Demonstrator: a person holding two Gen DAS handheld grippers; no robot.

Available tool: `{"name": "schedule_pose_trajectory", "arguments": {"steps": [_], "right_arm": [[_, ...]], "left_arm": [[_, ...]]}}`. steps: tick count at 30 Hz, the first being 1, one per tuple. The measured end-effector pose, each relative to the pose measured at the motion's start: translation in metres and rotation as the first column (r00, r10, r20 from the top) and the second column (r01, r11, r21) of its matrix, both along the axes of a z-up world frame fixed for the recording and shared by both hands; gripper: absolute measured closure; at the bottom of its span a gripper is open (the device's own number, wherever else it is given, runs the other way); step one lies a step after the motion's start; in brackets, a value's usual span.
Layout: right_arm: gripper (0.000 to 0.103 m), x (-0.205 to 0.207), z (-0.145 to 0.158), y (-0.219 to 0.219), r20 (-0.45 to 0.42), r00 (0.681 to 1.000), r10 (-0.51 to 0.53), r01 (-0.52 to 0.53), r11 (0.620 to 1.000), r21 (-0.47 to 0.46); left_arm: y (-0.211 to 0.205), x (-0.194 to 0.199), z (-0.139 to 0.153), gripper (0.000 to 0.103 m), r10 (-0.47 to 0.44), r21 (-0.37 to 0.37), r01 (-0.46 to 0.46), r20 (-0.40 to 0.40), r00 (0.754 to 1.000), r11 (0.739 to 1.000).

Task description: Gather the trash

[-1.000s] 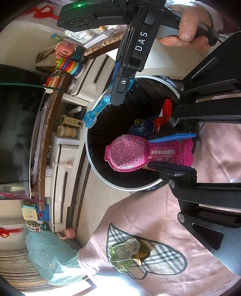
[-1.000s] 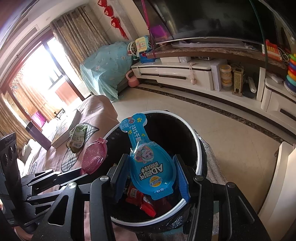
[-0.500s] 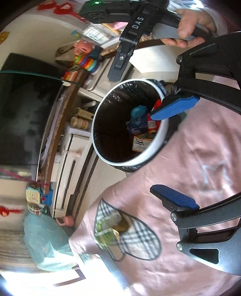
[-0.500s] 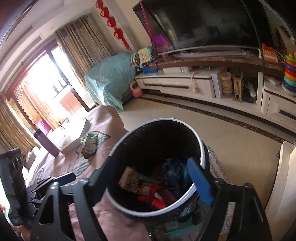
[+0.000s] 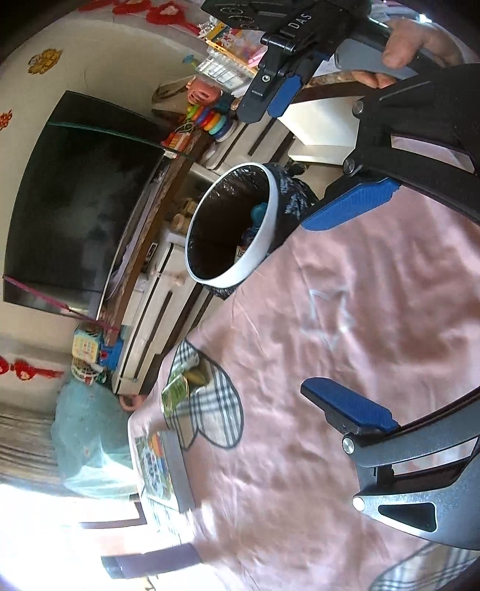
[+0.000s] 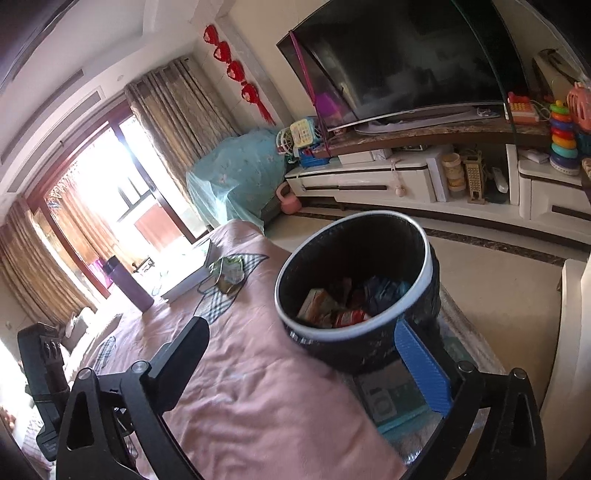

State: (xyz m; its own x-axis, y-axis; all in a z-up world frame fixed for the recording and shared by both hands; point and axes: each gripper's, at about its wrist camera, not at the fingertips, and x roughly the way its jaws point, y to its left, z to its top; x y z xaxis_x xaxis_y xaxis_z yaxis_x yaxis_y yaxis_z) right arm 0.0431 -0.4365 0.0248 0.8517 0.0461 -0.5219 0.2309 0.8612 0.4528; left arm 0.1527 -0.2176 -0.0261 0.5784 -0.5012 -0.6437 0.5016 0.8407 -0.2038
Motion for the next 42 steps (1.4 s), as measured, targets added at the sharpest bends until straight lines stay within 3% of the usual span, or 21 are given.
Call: {"name": "schedule_pose_trajectory", "arguments": {"steps": [3, 8, 13, 17, 30, 42], "right_arm": [[0.002, -0.008, 0.009, 0.013, 0.010, 1.000, 0.012, -0.012, 0.999, -0.038], [0.000, -0.033, 0.035, 0.038, 0.101, 0.995, -0.001, 0.018, 0.985, -0.170], [0.000, -0.062, 0.040, 0.061, 0.215, 0.975, -0.056, 0.116, 0.955, -0.274], [0.000, -0.064, 0.034, 0.070, 0.219, 0.974, -0.051, 0.124, 0.935, -0.332], [0.000, -0.065, 0.010, 0.079, 0.188, 0.981, -0.055, 0.123, 0.919, -0.375], [0.000, -0.065, 0.012, 0.078, 0.192, 0.980, -0.059, 0.131, 0.913, -0.386]], "left_arm": [[0.011, -0.015, 0.009, 0.019, 0.015, -0.015, -0.014, 0.046, 0.999, 1.000], [0.032, -0.049, 0.030, 0.001, 0.083, -0.053, -0.074, 0.192, 0.978, 0.996], [0.048, -0.071, 0.038, 0.000, 0.135, -0.067, -0.120, 0.300, 0.944, 0.990], [0.053, -0.081, 0.036, 0.000, 0.177, -0.055, -0.169, 0.350, 0.920, 0.984], [0.058, -0.092, 0.030, 0.000, 0.249, -0.035, -0.259, 0.420, 0.872, 0.965], [0.056, -0.093, 0.029, 0.000, 0.253, -0.019, -0.271, 0.434, 0.865, 0.962]]}}
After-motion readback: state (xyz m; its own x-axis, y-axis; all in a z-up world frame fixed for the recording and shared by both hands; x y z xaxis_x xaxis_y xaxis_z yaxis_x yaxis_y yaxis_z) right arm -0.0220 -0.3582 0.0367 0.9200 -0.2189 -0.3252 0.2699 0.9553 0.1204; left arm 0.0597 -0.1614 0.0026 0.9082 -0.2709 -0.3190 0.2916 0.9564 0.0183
